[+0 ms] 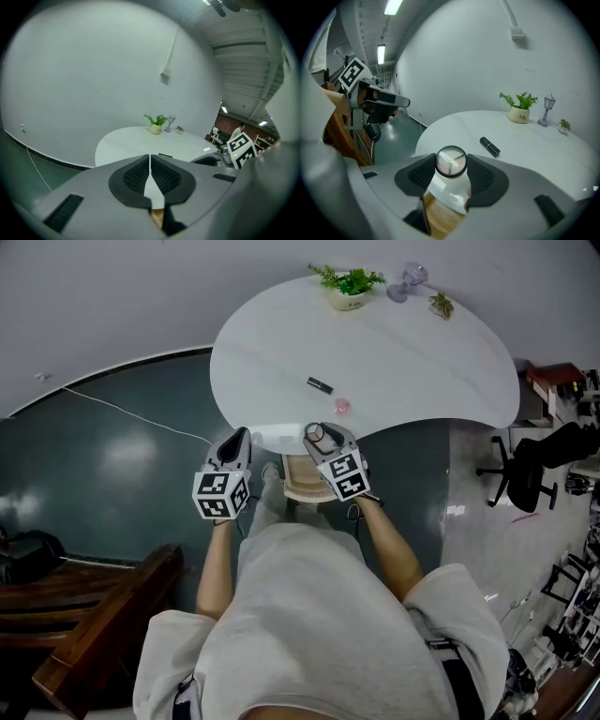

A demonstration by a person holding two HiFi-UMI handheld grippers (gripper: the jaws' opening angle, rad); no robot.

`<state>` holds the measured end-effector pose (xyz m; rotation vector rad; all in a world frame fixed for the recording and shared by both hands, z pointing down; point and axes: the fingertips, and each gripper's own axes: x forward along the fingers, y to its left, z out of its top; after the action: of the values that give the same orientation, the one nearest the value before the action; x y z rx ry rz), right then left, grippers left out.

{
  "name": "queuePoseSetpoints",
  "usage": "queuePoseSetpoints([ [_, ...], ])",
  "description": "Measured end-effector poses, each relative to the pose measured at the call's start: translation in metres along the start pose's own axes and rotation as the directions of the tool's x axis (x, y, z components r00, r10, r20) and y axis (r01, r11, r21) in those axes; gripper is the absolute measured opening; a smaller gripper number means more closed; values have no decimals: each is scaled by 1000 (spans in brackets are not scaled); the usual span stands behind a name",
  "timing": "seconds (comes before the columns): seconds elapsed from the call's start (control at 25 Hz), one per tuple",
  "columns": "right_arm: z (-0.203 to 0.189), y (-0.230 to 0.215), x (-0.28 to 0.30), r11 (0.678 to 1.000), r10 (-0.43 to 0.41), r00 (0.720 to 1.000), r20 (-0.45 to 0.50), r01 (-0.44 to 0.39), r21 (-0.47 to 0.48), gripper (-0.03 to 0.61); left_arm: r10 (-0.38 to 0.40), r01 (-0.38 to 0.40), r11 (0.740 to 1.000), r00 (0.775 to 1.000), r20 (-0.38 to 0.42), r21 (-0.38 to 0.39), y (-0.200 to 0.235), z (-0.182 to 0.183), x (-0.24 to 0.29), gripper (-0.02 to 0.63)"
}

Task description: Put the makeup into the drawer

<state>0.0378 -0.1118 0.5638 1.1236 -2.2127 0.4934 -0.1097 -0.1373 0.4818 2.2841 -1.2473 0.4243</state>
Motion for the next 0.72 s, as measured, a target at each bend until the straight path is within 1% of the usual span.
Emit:
queuePoseSetpoints([
  [0.16,-5,13,-23,1000,15,1000,19,-15,0,209,-30,30,1000,999,-19,10,-13,-7,8,17],
  [0.28,-18,29,-33,999,51,999,-8,-51,-2,209,-44,44,999,999,-32,10,-21,-13,14,17],
  [0.48,-54,56,-36,992,118,990,-79,-120,-28,209,-55,56,998,997,-50,2,-29,-26,16,17],
  [0.6,-76,67,-31,983,156,978,-139,-167,-75,209,-54,54,999,997,-61,-5,-31,-33,15,17],
  [0.72,-99,73,-18,969,188,960,-208,-216,-123,209,-45,44,999,996,-71,-14,-26,-42,11,17],
])
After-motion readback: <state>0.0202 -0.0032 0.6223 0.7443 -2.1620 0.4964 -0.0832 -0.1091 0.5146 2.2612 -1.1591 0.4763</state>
